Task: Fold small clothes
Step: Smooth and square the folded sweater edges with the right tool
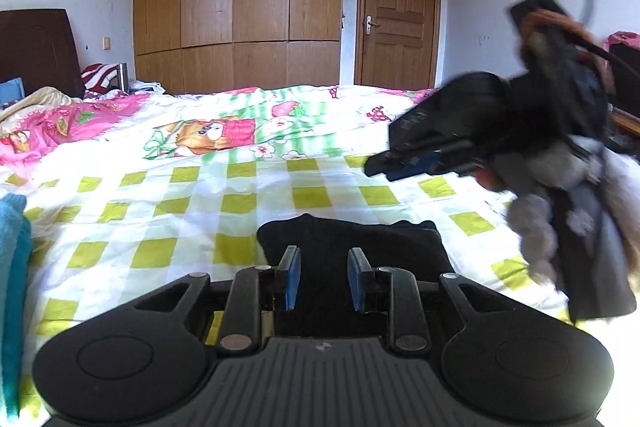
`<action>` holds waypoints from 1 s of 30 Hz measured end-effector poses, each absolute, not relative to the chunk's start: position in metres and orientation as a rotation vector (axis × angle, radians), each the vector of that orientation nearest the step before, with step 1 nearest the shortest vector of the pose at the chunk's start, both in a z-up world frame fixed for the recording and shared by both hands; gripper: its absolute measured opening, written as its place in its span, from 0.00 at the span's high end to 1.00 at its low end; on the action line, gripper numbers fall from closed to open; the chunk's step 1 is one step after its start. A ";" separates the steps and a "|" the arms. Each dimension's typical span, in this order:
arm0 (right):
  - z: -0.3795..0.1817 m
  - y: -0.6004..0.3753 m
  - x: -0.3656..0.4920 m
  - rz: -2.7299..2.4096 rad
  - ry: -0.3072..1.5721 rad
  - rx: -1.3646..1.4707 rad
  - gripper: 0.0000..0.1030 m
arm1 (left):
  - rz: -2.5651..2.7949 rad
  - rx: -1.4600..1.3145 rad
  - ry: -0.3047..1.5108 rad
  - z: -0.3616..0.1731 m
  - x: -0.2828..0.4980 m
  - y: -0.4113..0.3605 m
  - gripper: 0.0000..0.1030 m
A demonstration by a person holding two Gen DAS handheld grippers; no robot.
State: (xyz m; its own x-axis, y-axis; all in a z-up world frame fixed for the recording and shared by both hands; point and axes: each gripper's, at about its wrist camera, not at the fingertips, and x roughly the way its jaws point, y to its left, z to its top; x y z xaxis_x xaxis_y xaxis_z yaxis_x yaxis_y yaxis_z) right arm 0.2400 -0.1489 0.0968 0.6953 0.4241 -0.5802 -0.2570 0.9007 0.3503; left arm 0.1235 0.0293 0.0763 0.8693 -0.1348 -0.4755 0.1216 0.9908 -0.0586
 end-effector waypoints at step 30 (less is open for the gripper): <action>0.018 -0.151 0.103 0.291 0.852 0.138 0.76 | -0.003 0.124 0.662 0.014 0.118 0.053 0.58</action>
